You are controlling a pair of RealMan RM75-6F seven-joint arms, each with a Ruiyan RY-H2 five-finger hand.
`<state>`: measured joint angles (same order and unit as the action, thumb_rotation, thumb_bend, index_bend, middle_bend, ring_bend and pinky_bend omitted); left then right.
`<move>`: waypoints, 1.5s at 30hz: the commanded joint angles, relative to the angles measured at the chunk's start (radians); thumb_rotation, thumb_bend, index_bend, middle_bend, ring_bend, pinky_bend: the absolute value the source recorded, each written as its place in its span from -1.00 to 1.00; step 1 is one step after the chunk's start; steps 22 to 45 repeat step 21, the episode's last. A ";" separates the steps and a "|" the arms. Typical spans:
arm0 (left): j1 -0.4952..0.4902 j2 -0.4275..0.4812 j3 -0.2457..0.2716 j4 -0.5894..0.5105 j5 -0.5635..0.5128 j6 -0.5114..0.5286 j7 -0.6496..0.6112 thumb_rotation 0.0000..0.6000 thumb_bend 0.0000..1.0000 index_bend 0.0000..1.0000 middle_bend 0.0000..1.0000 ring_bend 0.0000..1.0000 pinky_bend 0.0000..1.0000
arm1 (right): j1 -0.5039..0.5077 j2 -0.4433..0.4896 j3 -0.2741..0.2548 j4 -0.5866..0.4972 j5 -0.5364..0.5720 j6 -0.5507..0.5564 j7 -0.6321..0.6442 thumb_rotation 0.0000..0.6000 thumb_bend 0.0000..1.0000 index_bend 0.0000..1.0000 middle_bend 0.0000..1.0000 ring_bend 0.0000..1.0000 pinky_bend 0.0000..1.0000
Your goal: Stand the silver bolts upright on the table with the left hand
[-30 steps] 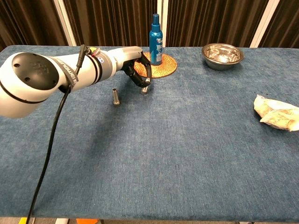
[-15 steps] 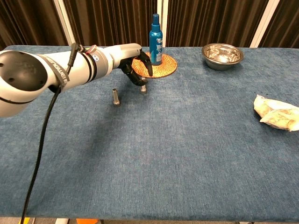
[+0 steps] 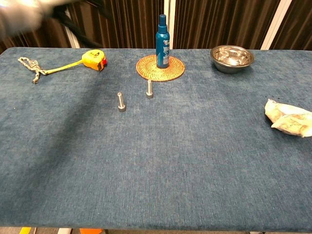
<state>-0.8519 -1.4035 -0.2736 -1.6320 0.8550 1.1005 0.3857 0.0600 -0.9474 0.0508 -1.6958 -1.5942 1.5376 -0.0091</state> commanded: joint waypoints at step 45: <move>0.691 0.281 0.344 -0.052 0.515 0.601 -0.340 1.00 -0.78 -0.45 -0.66 -1.00 -1.00 | 0.029 -0.040 0.014 0.054 0.022 -0.037 0.043 1.00 -0.62 -0.81 -0.73 -1.00 -0.97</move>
